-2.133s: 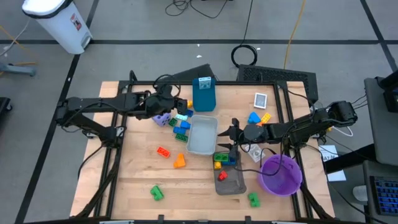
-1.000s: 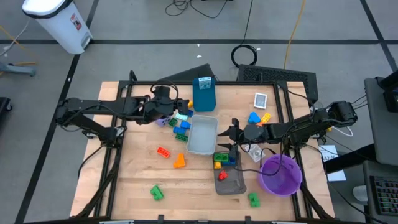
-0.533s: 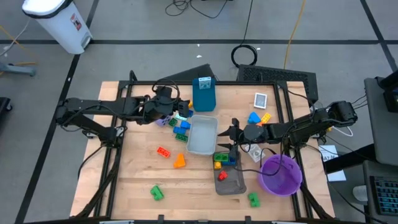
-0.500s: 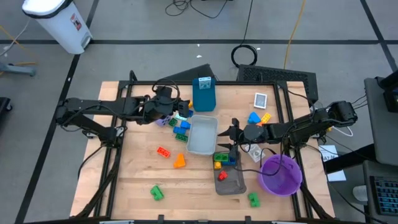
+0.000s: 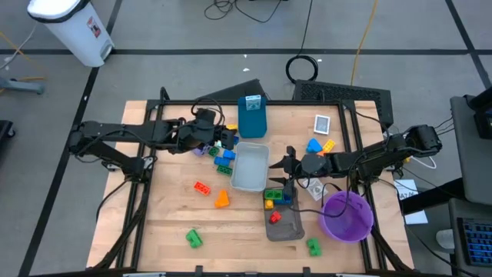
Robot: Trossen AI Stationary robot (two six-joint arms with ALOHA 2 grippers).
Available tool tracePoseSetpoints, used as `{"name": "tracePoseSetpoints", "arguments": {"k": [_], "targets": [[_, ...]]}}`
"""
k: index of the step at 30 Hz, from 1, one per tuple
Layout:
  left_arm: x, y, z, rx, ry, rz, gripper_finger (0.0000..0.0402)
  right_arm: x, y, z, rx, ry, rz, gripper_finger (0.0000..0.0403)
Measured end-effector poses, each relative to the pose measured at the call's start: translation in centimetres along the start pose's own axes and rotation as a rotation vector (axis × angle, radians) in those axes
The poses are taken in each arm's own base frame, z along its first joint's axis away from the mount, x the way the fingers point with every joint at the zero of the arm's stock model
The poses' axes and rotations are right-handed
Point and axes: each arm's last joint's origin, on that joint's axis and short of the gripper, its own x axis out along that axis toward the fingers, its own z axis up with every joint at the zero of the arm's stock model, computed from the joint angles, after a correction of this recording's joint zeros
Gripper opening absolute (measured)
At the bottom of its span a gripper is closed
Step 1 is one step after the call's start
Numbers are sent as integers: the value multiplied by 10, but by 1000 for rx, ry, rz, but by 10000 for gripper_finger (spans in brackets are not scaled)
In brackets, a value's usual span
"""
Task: Pick & Place Toys
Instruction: Put the purple dice into the white bin
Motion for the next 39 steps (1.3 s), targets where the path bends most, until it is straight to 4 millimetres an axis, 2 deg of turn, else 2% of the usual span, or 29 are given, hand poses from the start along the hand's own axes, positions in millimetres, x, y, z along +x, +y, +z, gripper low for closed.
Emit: {"name": "tracePoseSetpoints", "arguments": {"k": [11, 18, 23, 27, 33, 36, 39], "targets": [[1, -4, -9, 125, 40, -15, 257, 0, 0, 0, 0, 0, 0, 196], [15, -7, -22, 286, 162, -54, 257, 0, 0, 0, 0, 0, 0, 196], [25, -4, -31, 384, 202, 0, 257, 0, 0, 1, 2, -14, 1, 196], [34, 7, -37, 407, 241, 122, 257, 0, 0, 3, 5, -33, 4, 196], [32, 42, -38, 412, 413, 410, 257, 0, 0, 3, 5, -36, 3, 196], [27, 61, -33, 387, 506, 551, 257, 0, 0, 4, 6, -36, 4, 196], [27, 75, -26, 389, 586, 621, 257, 0, 1, 8, -16, -84, 6, 196]]}}
